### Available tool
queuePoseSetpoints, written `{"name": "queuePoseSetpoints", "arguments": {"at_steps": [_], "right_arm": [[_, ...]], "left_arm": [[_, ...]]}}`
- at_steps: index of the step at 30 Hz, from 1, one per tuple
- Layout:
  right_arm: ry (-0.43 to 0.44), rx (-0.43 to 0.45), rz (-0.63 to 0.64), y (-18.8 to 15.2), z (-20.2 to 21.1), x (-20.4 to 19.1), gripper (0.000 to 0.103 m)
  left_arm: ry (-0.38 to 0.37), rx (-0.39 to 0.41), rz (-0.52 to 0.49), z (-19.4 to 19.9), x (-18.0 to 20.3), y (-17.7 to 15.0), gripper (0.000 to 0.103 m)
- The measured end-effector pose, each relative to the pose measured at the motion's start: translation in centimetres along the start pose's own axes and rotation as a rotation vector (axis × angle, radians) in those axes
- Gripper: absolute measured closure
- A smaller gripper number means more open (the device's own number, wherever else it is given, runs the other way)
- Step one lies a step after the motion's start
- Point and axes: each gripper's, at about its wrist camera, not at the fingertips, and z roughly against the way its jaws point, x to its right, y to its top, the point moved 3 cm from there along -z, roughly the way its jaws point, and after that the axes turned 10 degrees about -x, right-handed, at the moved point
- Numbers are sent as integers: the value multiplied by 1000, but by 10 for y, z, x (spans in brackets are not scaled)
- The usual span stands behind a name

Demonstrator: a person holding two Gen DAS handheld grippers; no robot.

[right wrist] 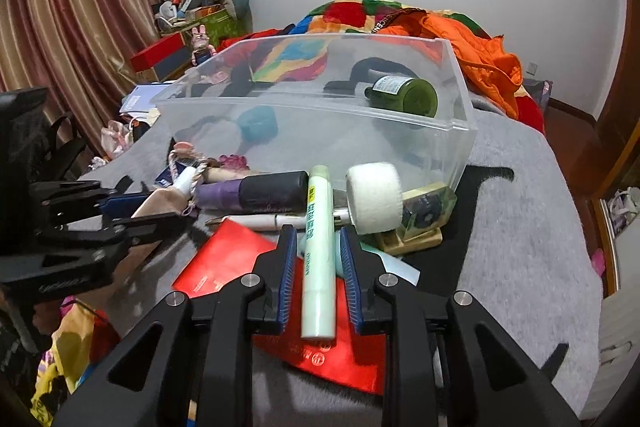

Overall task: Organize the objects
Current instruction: 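Lift the beige tube with the left gripper while the right lifts the white-green tube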

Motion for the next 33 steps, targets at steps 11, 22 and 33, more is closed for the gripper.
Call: {"name": "queuePoseSetpoints", "arguments": {"at_steps": [11, 22, 33], "right_arm": [[2, 1, -6, 4, -10, -3, 83], [19, 32, -43, -1, -2, 2, 89], [42, 117, -65, 0, 33, 2, 89]], "left_arm": [[32, -14, 48, -15, -9, 16, 74], [61, 39, 81, -5, -11, 9, 84], [40, 143, 92, 39, -6, 9, 84]]}}
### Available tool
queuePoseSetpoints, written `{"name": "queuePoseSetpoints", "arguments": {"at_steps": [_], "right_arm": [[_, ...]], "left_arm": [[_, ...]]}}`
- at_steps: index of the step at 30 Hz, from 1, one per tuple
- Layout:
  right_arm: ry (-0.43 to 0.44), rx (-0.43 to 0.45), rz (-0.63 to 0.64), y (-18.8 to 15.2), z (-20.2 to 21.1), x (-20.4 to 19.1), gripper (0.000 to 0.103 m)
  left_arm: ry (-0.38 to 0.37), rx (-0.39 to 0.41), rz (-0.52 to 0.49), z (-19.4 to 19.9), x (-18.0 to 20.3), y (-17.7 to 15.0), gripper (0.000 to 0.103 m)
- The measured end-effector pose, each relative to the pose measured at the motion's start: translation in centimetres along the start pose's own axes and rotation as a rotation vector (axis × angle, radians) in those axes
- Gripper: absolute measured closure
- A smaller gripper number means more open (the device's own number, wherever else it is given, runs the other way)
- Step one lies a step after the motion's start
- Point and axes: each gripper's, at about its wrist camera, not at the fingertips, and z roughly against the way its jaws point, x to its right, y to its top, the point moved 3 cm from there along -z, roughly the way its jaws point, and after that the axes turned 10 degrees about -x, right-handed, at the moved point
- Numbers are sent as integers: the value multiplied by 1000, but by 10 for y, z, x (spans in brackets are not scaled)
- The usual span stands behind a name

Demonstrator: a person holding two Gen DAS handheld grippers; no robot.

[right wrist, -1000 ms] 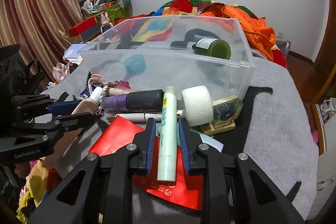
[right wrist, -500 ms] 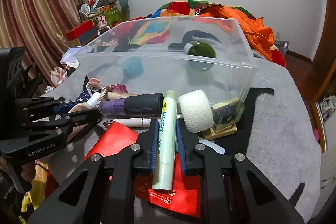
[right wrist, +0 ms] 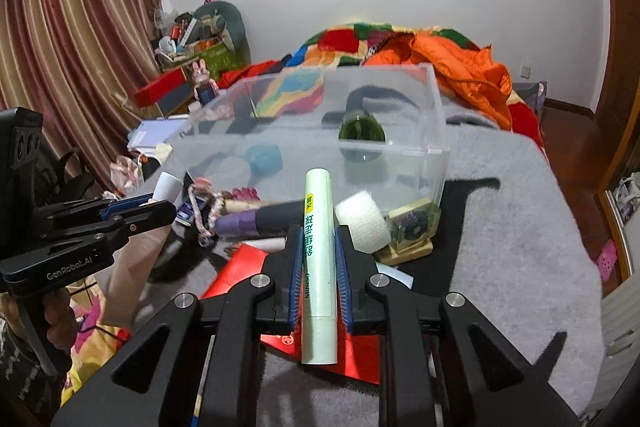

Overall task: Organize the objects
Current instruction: 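Lift the beige tube with the left gripper while the right lifts the white-green tube, then place the beige tube upright in the box while the right drops the white-green tube in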

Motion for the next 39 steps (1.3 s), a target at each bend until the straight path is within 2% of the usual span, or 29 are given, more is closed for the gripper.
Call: {"name": "queuePoseSetpoints", "arguments": {"at_steps": [10, 27, 35, 39], "right_arm": [[3, 89, 22, 21, 30, -6, 89], [-24, 207, 16, 70, 54, 1, 89], [-47, 228, 3, 91, 51, 8, 89], [-108, 210, 12, 94, 42, 9, 89]], "left_arm": [[-6, 93, -8, 31, 10, 21, 84], [-3, 230, -32, 72, 17, 73, 84], [20, 276, -37, 75, 19, 107, 84], [18, 263, -12, 60, 17, 120, 84]]}}
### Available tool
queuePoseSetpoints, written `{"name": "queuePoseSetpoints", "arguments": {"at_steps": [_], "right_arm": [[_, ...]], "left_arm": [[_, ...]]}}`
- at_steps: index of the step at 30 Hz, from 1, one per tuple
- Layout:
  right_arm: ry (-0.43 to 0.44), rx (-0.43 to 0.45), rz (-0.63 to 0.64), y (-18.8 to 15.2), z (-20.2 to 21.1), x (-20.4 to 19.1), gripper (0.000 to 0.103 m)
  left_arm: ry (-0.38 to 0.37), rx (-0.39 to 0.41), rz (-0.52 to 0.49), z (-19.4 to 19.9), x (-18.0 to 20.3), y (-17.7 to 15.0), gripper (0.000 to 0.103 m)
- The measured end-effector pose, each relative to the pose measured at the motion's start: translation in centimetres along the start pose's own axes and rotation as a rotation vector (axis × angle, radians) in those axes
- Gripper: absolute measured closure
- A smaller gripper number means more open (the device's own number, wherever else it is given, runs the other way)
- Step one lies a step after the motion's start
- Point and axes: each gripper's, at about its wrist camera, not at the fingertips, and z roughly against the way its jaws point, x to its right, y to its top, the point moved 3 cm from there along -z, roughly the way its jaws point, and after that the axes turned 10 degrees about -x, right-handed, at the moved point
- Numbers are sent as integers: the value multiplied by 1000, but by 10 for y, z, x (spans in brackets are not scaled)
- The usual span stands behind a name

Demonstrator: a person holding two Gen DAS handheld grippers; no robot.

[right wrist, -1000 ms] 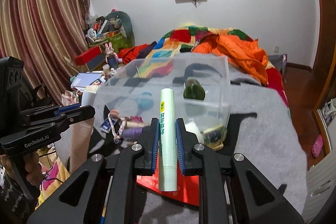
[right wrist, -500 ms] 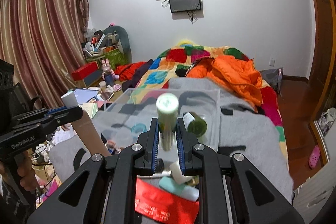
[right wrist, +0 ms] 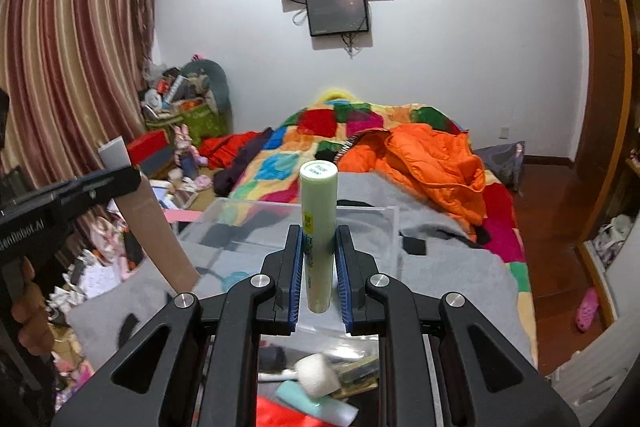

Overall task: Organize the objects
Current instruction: 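Place the beige tube upright in the box while the right drops the white-green tube in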

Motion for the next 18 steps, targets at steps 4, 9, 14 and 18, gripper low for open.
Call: {"name": "queuePoseSetpoints", "arguments": {"at_steps": [4, 9, 14, 18], "right_arm": [[-50, -38, -2, -2, -16, 2, 89], [-113, -87, 34, -8, -33, 0, 89], [-134, -137, 83, -11, -51, -6, 89], [-142, -173, 127, -13, -66, -17, 89]], "left_arm": [[3, -11, 10, -24, 5, 2, 84], [-18, -50, 20, -49, 8, -1, 84], [-57, -100, 50, -72, -1, -9, 84], [-92, -146, 113, -87, -19, -16, 83]]}}
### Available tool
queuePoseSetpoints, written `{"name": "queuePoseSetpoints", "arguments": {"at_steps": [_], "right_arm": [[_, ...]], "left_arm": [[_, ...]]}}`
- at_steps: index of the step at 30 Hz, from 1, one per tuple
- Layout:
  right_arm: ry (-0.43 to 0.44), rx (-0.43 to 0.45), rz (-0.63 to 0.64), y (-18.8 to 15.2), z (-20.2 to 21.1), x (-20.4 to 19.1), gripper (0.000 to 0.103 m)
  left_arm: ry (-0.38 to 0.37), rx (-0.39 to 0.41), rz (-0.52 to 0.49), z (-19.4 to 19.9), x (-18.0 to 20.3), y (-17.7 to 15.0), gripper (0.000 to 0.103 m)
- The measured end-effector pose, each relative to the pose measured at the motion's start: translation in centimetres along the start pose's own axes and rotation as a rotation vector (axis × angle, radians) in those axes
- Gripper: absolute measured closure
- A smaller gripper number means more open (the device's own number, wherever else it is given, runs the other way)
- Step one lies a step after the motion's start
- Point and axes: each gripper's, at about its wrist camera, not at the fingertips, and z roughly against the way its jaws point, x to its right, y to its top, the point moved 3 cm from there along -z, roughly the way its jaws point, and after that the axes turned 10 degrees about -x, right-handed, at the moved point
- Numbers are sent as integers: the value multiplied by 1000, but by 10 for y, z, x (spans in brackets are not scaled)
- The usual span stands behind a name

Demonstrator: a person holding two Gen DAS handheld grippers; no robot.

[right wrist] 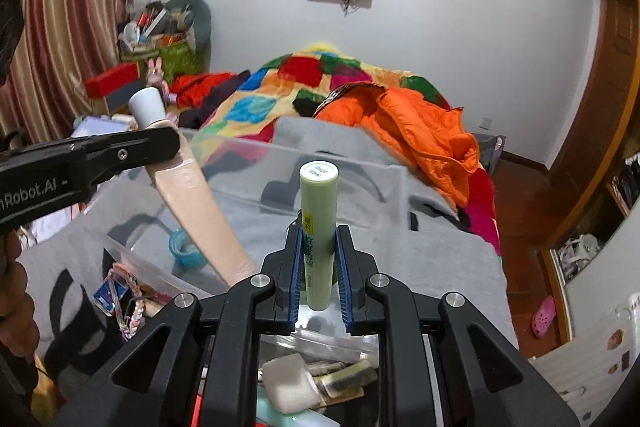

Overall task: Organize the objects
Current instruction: 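Place the beige tube upright in the box while the right drops the white-green tube in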

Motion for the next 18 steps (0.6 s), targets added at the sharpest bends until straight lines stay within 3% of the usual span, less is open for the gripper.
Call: {"name": "queuePoseSetpoints", "arguments": {"at_steps": [8, 13, 15, 17, 18], "right_arm": [[29, -61, 74, -2, -23, -26, 89], [38, -68, 101, -3, -24, -35, 87], [53, -69, 99, -4, -23, -36, 81], [58, -64, 92, -4, -22, -36, 63], [59, -54, 85, -4, -20, -36, 59]], "left_arm": [[32, -93, 17, -25, -21, -20, 84], [60, -93, -5, -25, -21, -26, 83], [87, -91, -10, -23, -23, -28, 80], [118, -88, -15, -20, -26, -30, 77], [128, -87, -18, -19, -27, -31, 73]]}}
